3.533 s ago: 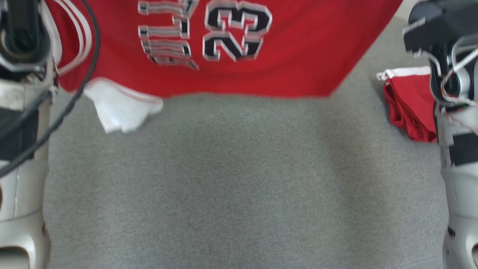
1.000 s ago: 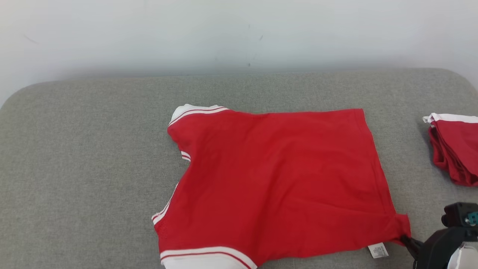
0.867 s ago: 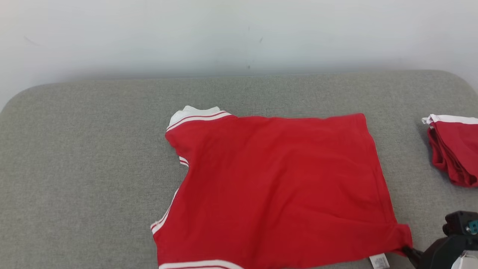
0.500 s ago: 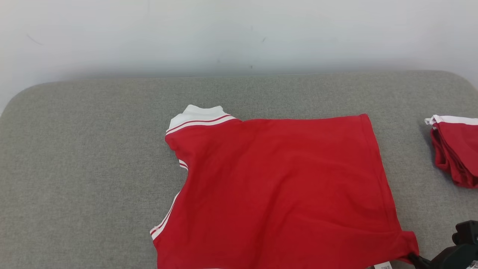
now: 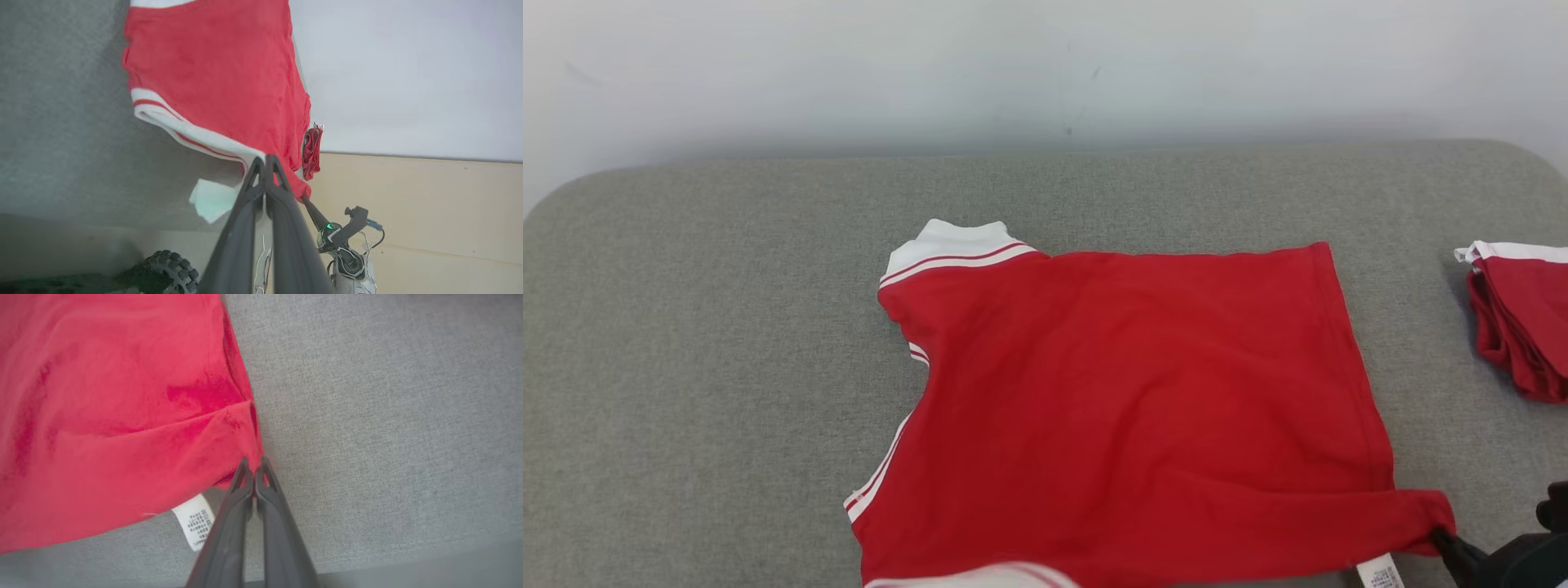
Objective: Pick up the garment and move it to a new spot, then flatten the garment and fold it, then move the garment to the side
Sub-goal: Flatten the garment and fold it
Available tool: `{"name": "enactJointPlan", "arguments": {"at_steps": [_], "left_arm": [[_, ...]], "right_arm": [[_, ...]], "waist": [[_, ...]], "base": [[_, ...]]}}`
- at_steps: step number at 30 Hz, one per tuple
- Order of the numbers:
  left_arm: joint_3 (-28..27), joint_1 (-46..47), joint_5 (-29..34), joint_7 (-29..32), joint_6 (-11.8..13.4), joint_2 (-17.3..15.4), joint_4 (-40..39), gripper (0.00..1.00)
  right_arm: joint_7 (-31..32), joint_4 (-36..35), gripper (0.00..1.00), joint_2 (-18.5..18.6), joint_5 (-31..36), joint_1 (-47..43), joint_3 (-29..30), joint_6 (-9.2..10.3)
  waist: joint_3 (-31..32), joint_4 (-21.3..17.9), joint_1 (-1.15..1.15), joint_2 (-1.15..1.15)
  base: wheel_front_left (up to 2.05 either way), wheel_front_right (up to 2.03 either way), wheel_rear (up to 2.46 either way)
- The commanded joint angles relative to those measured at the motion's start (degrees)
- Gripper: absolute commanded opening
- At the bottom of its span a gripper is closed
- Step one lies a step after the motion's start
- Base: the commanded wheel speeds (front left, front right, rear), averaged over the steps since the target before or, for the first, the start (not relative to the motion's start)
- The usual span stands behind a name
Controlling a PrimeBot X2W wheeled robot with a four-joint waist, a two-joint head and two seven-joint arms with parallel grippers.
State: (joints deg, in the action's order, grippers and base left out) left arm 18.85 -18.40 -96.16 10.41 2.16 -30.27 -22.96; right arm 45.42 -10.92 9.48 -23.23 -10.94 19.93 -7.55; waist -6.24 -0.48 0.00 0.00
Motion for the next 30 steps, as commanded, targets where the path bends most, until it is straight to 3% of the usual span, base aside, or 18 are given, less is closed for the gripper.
{"name": "enactJointPlan", "arguments": {"at_steps": [1,12,23,30], "left_arm": [[-0.6,2.1,1.2,-1.2,-0.9,1.1,0.3,0.00],[1.2,19.5,12.3,-9.5,-1.4,10.2,12.7,0.00],[4.4,32.5,21.3,-14.9,-2.4,16.1,25.9,0.00],[4.8,37.8,23.5,-17.4,-3.9,18.5,30.3,0.00]], "right_arm": [[-1.7,0.6,0.00,-0.4,0.7,1.2,-0.1,0.15],[-13.8,3.9,0.00,-1.1,-1.6,8.3,-3.1,0.15],[-23.6,11.2,0.00,1.0,0.0,16.4,-5.7,0.15],[-25.8,15.6,0.00,2.4,1.3,18.5,-6.4,0.15]], "waist": [[-0.2,0.2,0.00,0.00],[-1.9,0.4,0.00,0.00],[-5.4,0.2,0.00,0.00],[-6.5,0.9,0.00,0.00]], "base": [[0.00,0.00,0.00],[0.00,0.00,0.00],[0.00,0.00,0.00],[0.00,0.00,0.00]]}}
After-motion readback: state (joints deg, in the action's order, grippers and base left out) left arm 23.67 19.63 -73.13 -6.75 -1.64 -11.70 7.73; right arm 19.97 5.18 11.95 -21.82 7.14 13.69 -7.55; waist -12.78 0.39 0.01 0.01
